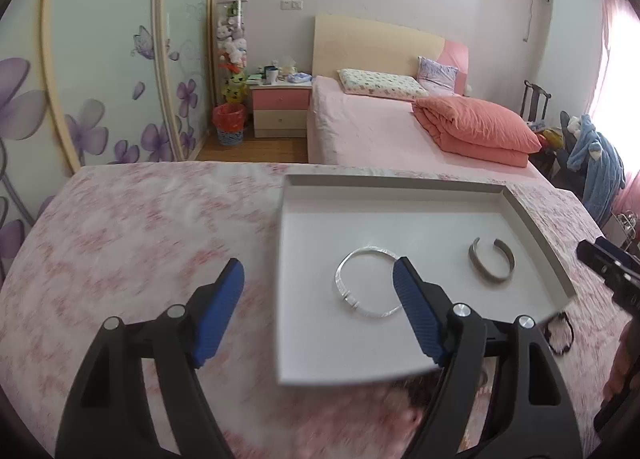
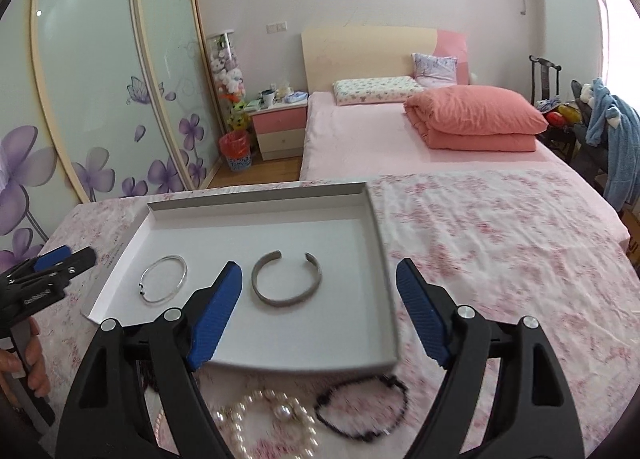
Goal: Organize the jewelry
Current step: 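Lift both open tools out of the tray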
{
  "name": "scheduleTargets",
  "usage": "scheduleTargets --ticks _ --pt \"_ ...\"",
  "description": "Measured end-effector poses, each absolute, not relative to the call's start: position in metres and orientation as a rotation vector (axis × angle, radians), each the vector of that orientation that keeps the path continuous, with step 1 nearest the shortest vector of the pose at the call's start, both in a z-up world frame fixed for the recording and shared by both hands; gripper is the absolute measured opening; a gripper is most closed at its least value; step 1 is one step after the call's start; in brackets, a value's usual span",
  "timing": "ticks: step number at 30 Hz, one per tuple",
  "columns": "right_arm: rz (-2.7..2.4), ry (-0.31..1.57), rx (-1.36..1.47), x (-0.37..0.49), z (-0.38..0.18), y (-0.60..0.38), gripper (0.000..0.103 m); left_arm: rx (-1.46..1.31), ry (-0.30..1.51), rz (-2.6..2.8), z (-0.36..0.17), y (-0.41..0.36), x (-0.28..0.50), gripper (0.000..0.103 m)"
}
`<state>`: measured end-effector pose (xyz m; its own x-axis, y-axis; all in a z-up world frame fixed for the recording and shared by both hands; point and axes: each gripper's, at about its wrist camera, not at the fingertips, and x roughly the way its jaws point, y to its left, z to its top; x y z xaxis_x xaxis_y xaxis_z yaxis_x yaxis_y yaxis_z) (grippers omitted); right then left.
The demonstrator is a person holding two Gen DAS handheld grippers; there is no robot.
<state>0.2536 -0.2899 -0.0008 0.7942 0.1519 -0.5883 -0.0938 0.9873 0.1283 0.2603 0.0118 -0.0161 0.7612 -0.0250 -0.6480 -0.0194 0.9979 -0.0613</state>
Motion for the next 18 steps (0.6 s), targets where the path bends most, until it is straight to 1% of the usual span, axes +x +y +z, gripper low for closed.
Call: scheduleTargets --ticks 2,6,8,9,11,13,15,18 --pt "0.122 0.635 0.093 0.244 0.001 -0.297 0.079 -0.068 0.702 0.000 -0.015 0.018 0.246 0.078" --pt "0.092 0.639 0.098 0.224 -0.002 -0.310 0.079 -0.074 0.708 -0.001 -0.016 0.032 0.215 0.079" --pt "0.077 0.655 0.095 0.219 -0.007 -0.317 0.077 -0.069 0.717 -0.006 -0.020 0.035 0.203 0.079" --pt "0.067 0.668 0.089 0.216 -0.011 -0.320 0.075 -0.066 0.726 -0.009 -0.022 0.037 0.197 0.079" --pt "0.051 0.699 0.084 0.215 -0.020 -0.323 0.065 -0.062 0.743 -0.013 -0.027 0.037 0.189 0.079" --pt "0.037 0.740 0.093 0.217 -0.031 -0.329 0.058 -0.061 0.763 -0.019 -0.033 0.038 0.181 0.079" --pt "0.032 0.783 0.125 0.219 -0.041 -0.334 0.054 -0.060 0.777 -0.024 -0.036 0.037 0.177 0.079" --pt "0.026 0.825 0.171 0.218 -0.054 -0.339 0.052 -0.051 0.795 -0.039 -0.041 0.033 0.170 0.079"
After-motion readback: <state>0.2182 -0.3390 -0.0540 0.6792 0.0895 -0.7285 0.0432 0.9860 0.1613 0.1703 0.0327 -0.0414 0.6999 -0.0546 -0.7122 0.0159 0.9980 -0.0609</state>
